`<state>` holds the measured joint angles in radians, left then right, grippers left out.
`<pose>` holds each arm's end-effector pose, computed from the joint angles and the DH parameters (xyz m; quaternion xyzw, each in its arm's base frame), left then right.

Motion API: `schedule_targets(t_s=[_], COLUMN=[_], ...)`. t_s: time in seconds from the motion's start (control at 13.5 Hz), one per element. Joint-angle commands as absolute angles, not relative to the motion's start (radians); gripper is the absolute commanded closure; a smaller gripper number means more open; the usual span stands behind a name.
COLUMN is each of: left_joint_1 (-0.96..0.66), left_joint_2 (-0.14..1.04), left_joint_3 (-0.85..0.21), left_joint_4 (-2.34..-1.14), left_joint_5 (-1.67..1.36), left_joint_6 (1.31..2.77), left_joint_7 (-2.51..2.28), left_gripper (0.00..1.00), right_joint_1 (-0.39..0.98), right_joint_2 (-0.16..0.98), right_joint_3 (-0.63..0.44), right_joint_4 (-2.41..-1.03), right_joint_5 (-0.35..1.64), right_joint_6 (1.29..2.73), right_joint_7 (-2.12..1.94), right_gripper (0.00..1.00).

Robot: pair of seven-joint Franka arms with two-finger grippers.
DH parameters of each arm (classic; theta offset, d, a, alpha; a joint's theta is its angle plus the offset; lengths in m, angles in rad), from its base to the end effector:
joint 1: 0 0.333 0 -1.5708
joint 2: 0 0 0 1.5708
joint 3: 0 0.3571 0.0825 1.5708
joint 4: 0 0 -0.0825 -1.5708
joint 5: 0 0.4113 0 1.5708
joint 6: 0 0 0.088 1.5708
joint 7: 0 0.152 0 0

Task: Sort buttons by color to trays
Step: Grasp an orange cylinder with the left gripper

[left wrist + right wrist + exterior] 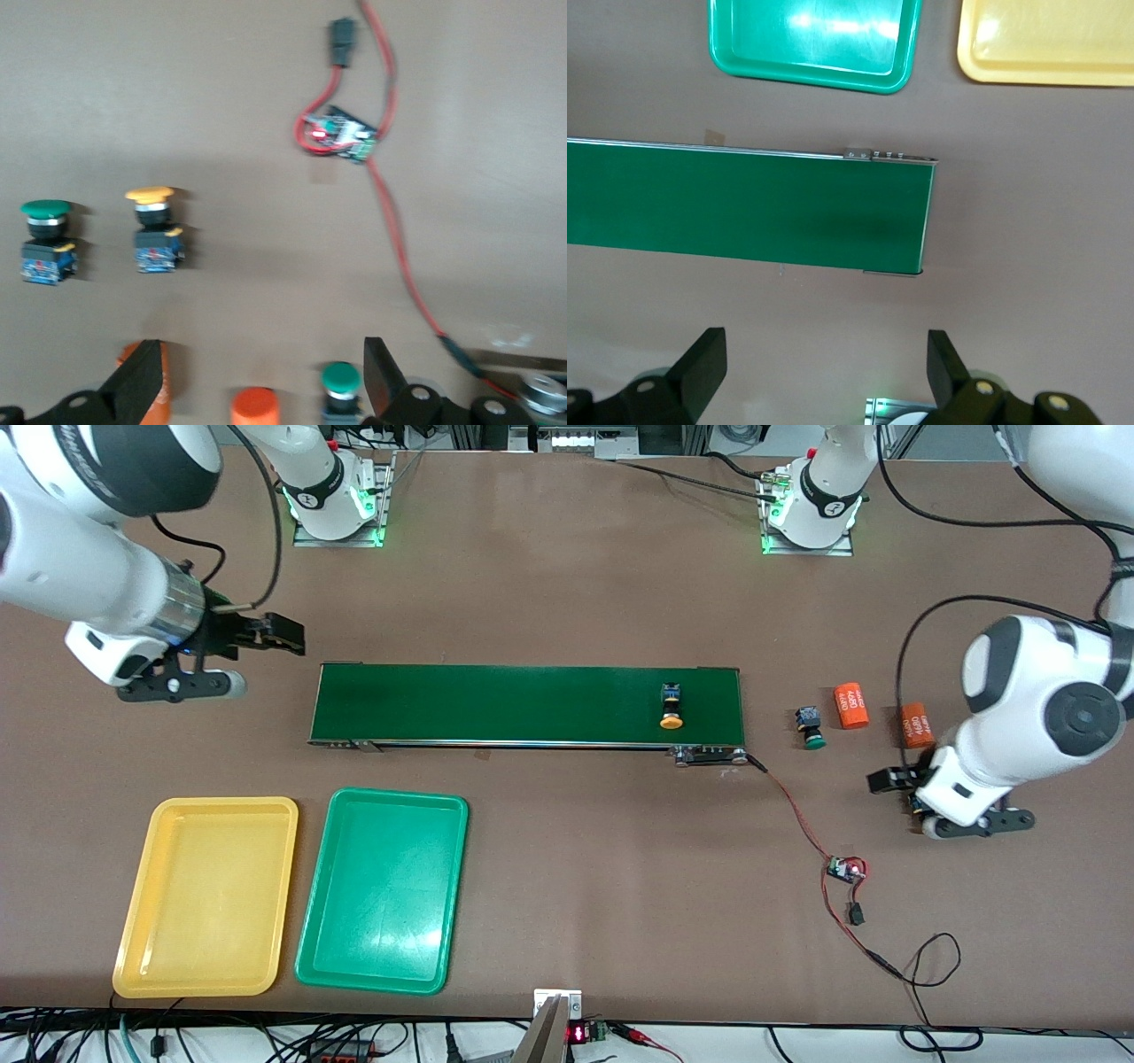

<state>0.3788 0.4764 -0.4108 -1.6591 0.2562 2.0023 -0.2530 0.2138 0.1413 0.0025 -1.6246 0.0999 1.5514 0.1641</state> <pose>0.6978 0.0307 0.3220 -0.9965 -0.0677 0.0403 0.0268 0.5879 0.1448 0.5096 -0.9928 -0.0215 0.1144 0.0288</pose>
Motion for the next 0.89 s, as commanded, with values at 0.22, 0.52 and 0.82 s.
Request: schedule_targets(t_s=[0.22,0.52,0.82], left_joint_1=[0.511,0.647,0.716], left_joint_2=[0.503,0.433,0.402], left_joint_3=[-0.423,-0.431,-0.434], left_joint_4=[-1.791,-2.007,-2.222], left_joint_5=[0.357,0.357,0.357], left_joint_6=[1.980,2.176,2.379], left_joint_7=[-0.170,-0.080,-0.060], left_gripper=[0.02,0.03,0.03], right_joint_1=[0.218,0.207,0.158], right_joint_2=[0.127,0.101,-0.013], right_joint_3=[-0.003,-0.011,-0.005], right_joint_4=[-1.697,-1.718,-1.822], right_joint_5=[0.114,0.114,0.121], right_joint_6=[1.635,1.632,1.655], right_joint_7=[0.179,0.178,0.161], right_gripper=[0.00,0.00,0.00])
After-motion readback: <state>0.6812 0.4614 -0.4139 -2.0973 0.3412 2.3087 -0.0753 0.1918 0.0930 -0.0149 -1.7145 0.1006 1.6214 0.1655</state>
